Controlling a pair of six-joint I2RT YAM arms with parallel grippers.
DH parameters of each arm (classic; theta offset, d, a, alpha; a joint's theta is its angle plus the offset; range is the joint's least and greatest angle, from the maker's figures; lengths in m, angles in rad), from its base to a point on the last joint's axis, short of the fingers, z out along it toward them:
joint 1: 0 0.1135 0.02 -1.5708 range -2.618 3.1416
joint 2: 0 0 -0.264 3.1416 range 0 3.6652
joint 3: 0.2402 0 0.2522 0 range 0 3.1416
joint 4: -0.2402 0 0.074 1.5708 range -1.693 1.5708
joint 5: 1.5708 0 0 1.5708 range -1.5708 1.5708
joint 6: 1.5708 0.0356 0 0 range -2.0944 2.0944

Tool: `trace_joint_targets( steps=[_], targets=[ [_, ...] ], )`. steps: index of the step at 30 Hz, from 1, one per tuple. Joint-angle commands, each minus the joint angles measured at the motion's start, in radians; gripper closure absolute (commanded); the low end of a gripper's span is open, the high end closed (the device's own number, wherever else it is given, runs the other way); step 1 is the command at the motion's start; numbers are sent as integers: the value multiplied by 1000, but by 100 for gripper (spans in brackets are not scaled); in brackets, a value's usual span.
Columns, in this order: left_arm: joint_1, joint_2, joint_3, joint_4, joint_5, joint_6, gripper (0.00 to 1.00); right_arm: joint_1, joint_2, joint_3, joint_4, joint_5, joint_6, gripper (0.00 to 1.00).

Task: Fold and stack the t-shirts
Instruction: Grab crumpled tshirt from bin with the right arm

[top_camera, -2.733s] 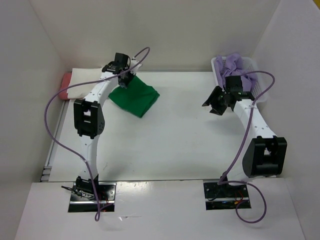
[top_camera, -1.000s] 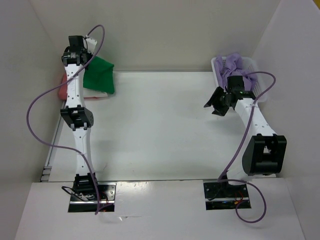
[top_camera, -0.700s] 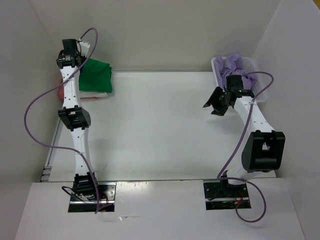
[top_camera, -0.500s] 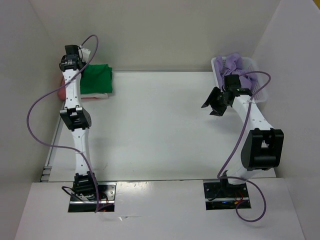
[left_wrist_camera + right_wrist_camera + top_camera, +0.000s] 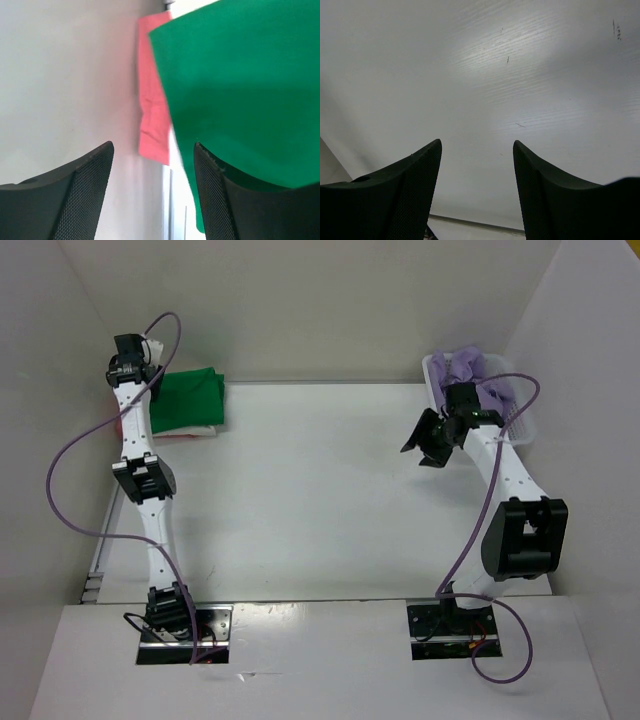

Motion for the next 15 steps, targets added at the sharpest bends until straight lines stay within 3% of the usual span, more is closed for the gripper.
trace_joint_targets(
  steps=[1, 6, 7, 11, 13, 15],
  targets=[
    [-4, -108, 37, -47, 121, -20, 28, 10, -3, 115, -41, 58, -53, 35],
    [-35, -217, 37, -159, 553, 12, 26, -65, 73, 391, -154, 163, -145, 32],
    [-59, -217, 37, -188, 698, 12, 26, -105, 96, 443, -168, 210, -171, 31],
    [-160, -208, 22, -315, 1069, 107, 25, -200, 350, 797, -261, 310, -201, 24],
    [-220, -225, -30, -355, 1284, 161, 22, -220, 514, 986, -300, 398, -202, 11],
    [-266, -234, -96, -355, 1345, 203, 21, -221, 604, 1074, -326, 443, -202, 0]
  ],
)
